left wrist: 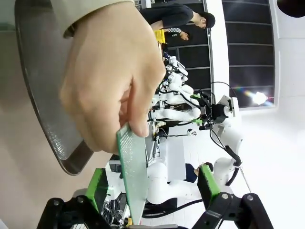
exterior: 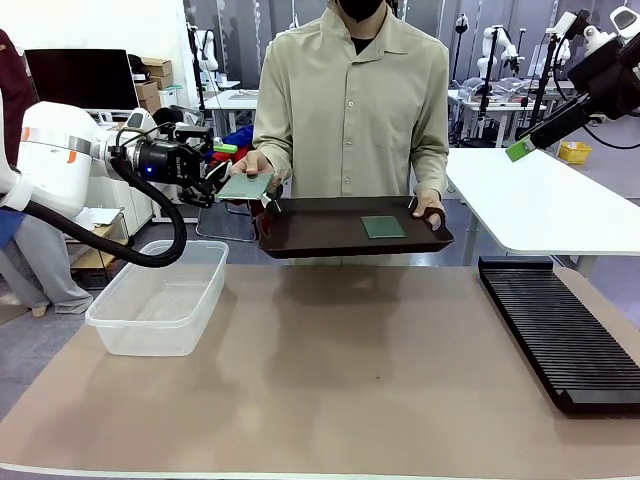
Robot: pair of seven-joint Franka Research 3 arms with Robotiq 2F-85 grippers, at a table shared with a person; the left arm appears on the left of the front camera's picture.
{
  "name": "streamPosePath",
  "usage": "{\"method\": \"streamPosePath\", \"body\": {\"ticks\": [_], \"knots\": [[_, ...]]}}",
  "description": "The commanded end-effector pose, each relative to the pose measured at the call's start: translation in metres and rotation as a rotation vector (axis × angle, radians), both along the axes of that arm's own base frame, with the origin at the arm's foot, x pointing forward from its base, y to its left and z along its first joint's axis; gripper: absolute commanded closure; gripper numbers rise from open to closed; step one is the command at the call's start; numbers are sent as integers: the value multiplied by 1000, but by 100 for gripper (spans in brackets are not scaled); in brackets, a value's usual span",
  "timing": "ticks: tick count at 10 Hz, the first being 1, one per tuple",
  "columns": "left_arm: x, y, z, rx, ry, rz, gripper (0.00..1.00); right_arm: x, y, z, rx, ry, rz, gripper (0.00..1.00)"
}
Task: Sort PCBs into racks and boxes based on the side picked up.
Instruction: Pick up the Blank PCB handed by the Human.
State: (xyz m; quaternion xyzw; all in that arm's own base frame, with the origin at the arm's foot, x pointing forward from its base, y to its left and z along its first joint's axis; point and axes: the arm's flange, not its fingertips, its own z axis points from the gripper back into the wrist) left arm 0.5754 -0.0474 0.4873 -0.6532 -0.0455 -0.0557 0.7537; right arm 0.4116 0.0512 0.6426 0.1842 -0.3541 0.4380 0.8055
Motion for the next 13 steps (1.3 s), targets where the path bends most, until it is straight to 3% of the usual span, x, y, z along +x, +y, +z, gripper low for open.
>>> {"method": "streamPosePath", "body": {"ticks": [1, 2, 3, 4, 7, 9, 13], "knots": [[4, 0, 4, -64, -8, -36, 26, 1, 1, -1, 7, -3, 2, 0], [0, 0, 5, -80, 6, -58, 58, 1, 1, -1, 7, -3, 2, 0], [-2, 1, 5, -79, 16, -67, 84, 1, 1, -1, 7, -3, 2, 0], [-6, 3, 3, -81, 34, -77, 100, 1, 1, -1, 7, -3, 2, 0], [-14, 8, -10, -64, 103, -114, 96, 1, 1, -1, 7, -3, 2, 0], [-10, 7, -17, -57, 140, -133, 100, 1, 1, -1, 7, -3, 2, 0], [-9, 7, -19, -39, 136, -132, 100, 1, 1, -1, 7, -3, 2, 0]]}}
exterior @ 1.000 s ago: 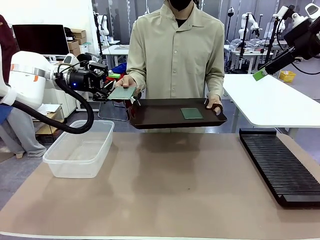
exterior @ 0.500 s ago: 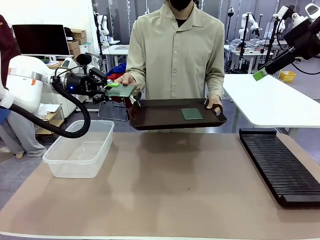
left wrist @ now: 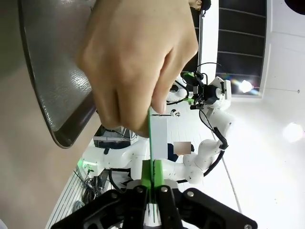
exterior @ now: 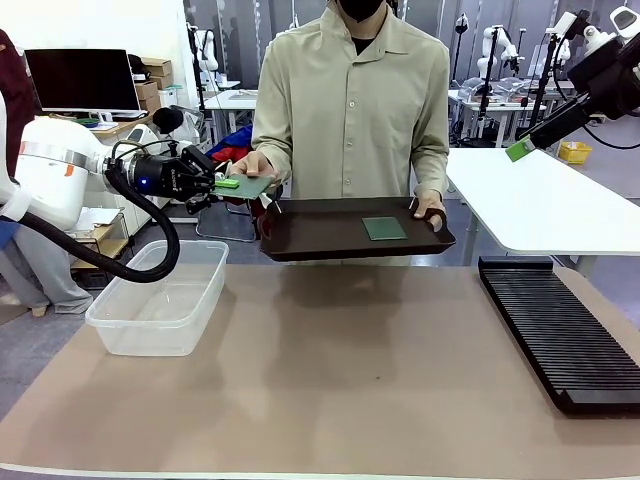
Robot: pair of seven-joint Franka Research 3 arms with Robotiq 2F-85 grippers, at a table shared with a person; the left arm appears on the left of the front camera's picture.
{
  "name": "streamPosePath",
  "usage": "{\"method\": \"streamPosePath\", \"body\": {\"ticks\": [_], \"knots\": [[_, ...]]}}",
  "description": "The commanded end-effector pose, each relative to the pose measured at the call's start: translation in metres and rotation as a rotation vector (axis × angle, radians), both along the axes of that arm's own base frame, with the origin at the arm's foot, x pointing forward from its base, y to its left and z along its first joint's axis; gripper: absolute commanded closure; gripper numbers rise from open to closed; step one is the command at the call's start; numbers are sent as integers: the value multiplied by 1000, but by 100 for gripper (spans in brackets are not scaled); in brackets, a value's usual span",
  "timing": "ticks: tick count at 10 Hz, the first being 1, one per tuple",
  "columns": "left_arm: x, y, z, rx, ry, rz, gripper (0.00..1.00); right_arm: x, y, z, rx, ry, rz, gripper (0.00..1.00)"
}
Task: Sort PCBs into racks and boxes based on the side picked up.
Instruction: Pick up the Blank PCB handed by the Human.
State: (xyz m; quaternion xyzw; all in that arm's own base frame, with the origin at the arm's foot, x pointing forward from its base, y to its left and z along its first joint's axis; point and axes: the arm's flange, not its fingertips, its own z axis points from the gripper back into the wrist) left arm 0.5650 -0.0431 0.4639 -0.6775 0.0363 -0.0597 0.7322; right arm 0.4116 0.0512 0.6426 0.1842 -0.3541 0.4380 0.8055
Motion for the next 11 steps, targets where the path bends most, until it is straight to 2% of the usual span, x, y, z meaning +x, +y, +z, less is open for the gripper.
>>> {"method": "streamPosePath", "body": {"ticks": [1, 5, 6, 7, 11], "knots": [[2, 3, 4, 36, 13, -20, 100, 1, 1, -1, 7, -3, 2, 0], [4, 4, 11, 52, -3, -26, 100, 1, 1, -1, 7, -3, 2, 0], [12, 7, 17, 98, 3, -3, 100, 1, 1, -1, 7, -3, 2, 0], [1, 1, 5, 32, -16, -15, 100, 1, 1, -1, 7, -3, 2, 0], [1, 1, 5, 32, -16, -15, 100, 1, 1, -1, 7, -3, 2, 0]]}}
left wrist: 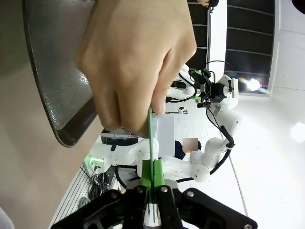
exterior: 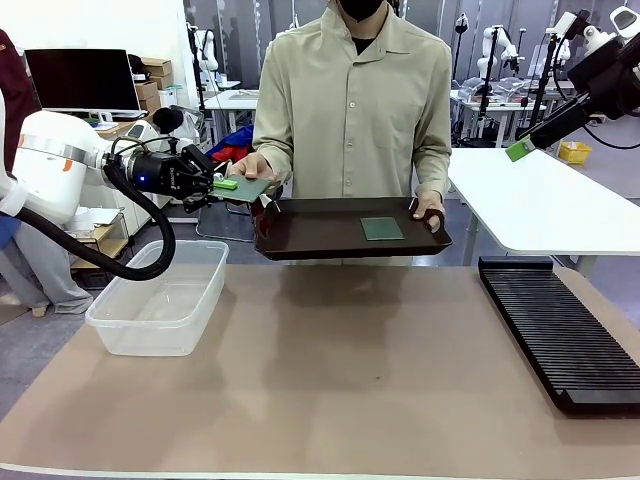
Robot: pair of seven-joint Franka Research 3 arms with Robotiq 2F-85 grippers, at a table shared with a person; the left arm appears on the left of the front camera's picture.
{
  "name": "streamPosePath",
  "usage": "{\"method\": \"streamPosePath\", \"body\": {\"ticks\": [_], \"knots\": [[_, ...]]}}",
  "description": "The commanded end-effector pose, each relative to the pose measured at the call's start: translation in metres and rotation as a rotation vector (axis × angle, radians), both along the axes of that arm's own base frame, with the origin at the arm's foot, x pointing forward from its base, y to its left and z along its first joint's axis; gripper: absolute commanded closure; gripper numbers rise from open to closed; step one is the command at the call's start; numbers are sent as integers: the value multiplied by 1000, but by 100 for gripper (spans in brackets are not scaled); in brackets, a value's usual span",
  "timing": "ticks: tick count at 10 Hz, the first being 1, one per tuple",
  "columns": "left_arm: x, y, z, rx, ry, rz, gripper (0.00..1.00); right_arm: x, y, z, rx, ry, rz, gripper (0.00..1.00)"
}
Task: Sort PCBs into racks and boxes based on the side picked up.
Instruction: Pick up the Blank PCB handed by the Human, then if the short side of the Blank PCB is picked up, insert it into the PCB Rack ; if the long side is picked up, place it in the Organizing box.
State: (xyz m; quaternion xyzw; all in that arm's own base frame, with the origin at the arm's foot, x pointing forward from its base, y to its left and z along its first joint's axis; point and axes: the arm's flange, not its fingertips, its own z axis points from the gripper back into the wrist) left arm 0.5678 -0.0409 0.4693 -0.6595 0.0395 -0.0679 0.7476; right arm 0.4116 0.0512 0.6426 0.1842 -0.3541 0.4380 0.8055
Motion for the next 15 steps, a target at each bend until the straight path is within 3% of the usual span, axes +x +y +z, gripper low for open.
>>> {"method": "streamPosePath", "body": {"ticks": [1, 15], "knots": [[-1, -1, 0, -15, -6, 1, 100, 1, 1, -1, 7, -3, 2, 0], [-1, -1, 0, -15, -6, 1, 100, 1, 1, -1, 7, -3, 2, 0]]}}
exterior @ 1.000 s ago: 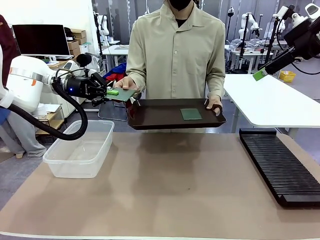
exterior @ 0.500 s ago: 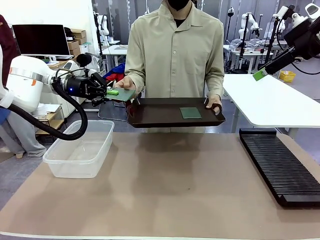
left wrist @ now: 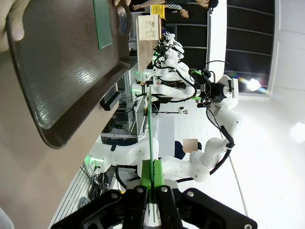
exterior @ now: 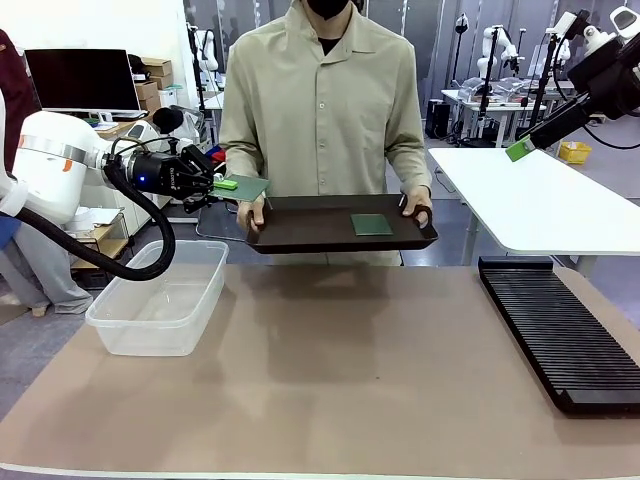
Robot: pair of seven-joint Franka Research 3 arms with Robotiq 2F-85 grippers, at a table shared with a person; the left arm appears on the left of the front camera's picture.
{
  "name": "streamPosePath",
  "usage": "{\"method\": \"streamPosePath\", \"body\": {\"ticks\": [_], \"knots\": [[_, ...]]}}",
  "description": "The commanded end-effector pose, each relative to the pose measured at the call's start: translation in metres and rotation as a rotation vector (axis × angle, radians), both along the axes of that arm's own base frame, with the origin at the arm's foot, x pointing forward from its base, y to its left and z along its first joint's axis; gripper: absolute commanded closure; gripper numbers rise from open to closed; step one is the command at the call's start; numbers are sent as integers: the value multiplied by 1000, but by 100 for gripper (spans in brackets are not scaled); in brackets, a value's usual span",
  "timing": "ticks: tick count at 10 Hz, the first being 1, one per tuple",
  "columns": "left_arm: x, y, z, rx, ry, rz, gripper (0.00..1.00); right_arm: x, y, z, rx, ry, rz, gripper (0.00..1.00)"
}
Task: Sort PCBs into racks and boxes based on the side picked up.
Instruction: If the short side of the Blank PCB is picked up, insert it into the PCB Rack ; if the long side is picked up, place it in the Organizing box.
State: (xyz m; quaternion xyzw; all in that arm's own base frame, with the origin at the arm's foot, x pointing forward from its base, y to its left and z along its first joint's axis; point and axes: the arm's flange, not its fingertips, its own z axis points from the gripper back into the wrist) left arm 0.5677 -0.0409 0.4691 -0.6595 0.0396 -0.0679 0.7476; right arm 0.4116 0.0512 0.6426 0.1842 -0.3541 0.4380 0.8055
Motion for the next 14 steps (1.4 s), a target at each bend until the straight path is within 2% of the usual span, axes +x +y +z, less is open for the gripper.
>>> {"method": "streamPosePath", "body": {"ticks": [1, 7, 8, 9, 11, 14], "knots": [[-1, -1, 0, -15, -6, 1, 100, 1, 1, -1, 7, -3, 2, 0], [-1, -1, 0, -15, -6, 1, 100, 1, 1, -1, 7, -3, 2, 0], [0, 0, 0, 0, 0, 0, 97, 1, 1, -1, 7, -3, 2, 0], [-7, 6, 6, 97, -23, 10, 97, 1, 1, -1, 7, -3, 2, 0], [-21, 23, 23, 197, -114, 13, 97, 1, 1, -1, 7, -3, 2, 0], [-34, 36, 27, 370, -185, 48, 97, 1, 1, -1, 7, -3, 2, 0]]}}
